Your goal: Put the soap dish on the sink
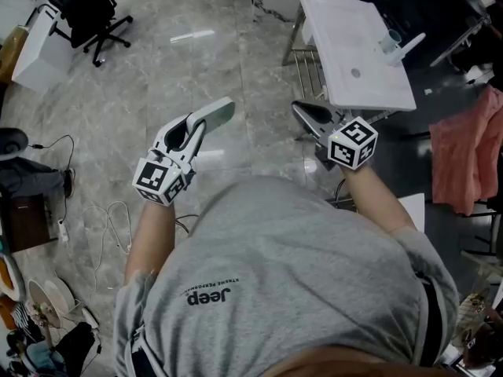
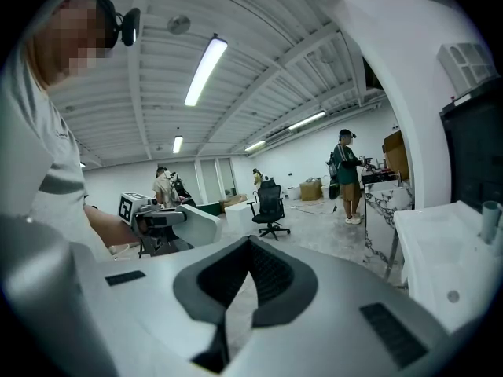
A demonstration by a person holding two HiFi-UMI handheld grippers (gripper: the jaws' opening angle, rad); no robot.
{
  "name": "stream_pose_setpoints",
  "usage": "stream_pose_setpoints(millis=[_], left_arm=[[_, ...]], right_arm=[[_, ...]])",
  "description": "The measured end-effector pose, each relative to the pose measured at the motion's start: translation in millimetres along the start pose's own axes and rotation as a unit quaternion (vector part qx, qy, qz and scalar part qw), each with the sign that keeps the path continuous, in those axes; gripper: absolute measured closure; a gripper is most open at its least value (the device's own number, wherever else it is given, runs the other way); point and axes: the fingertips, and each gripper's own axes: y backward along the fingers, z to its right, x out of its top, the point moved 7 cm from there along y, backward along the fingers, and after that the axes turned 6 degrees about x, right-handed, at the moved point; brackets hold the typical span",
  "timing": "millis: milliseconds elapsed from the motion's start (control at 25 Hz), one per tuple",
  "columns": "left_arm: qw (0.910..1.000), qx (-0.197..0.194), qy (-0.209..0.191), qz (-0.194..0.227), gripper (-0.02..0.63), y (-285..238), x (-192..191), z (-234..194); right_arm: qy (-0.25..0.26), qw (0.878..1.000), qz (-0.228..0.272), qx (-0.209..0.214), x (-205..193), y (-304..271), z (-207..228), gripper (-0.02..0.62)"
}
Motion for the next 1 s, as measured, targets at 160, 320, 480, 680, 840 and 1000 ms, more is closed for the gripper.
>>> stream_pose_setpoints(millis=[160, 320, 480, 680, 840, 1000], left_arm=[[1.0000, 0.002, 0.001, -0.001, 0.500, -7.3, 0.8, 10.9], [1.0000, 0.005, 0.004, 0.000, 0.500, -16.2, 2.8, 26.5], [0.9999, 0.009, 0.009, 0.002, 0.500, -35.0, 5.9, 48.1], [0.9996, 0.016, 0.023, 0.006, 0.500, -56.0, 7.5, 70.5], [0.9995, 0.016, 0.027, 0.000, 0.500, -72.1, 5.5, 74.8], [0.9994, 0.015, 0.031, 0.002, 0.500, -85.9, 7.0, 55.6]], right_arm=[[0.000, 1.000, 0.002, 0.005, 1.2, 10.9, 5.7, 0.545], [0.005, 1.000, 0.007, 0.008, 4.0, 27.2, 12.6, 0.543], [0.008, 1.000, 0.013, 0.015, 6.2, 52.2, 27.6, 0.543], [0.007, 0.999, 0.022, 0.022, 7.1, 82.6, 47.6, 0.543], [-0.004, 0.999, 0.030, 0.020, 4.4, 91.1, 67.4, 0.543], [-0.006, 0.999, 0.025, 0.022, 6.3, 76.3, 82.9, 0.543]])
